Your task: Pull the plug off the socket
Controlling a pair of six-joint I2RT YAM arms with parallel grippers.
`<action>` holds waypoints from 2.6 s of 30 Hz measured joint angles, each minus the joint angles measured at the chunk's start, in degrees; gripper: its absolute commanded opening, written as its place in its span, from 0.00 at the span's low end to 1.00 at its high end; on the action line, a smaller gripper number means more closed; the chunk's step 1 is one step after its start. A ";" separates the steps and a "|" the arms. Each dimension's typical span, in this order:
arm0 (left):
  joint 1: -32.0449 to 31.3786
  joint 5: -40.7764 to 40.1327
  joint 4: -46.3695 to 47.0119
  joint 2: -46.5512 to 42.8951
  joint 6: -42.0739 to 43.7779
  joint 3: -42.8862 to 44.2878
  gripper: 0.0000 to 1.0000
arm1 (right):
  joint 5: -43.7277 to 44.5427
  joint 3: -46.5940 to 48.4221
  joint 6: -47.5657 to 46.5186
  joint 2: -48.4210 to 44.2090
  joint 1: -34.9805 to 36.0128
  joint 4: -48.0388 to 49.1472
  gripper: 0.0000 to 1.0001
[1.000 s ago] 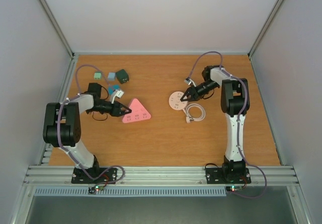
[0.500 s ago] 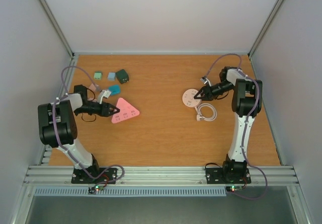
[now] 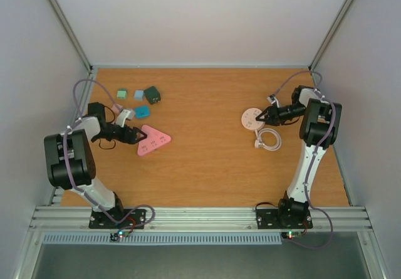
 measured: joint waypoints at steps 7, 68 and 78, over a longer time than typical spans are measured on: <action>0.00 -1.40 0.52 -5.07 -1.20 2.47 1.00 | 1.66 4.26 0.66 0.66 -1.86 -0.13 0.27; -1.81 -25.24 -16.83 -27.10 -17.44 19.32 1.00 | 0.55 -13.99 21.81 -54.16 -2.56 8.35 0.99; -1.81 -26.99 -13.64 -34.49 -18.58 8.79 1.00 | 0.68 -27.58 23.45 -64.39 -2.56 11.65 0.98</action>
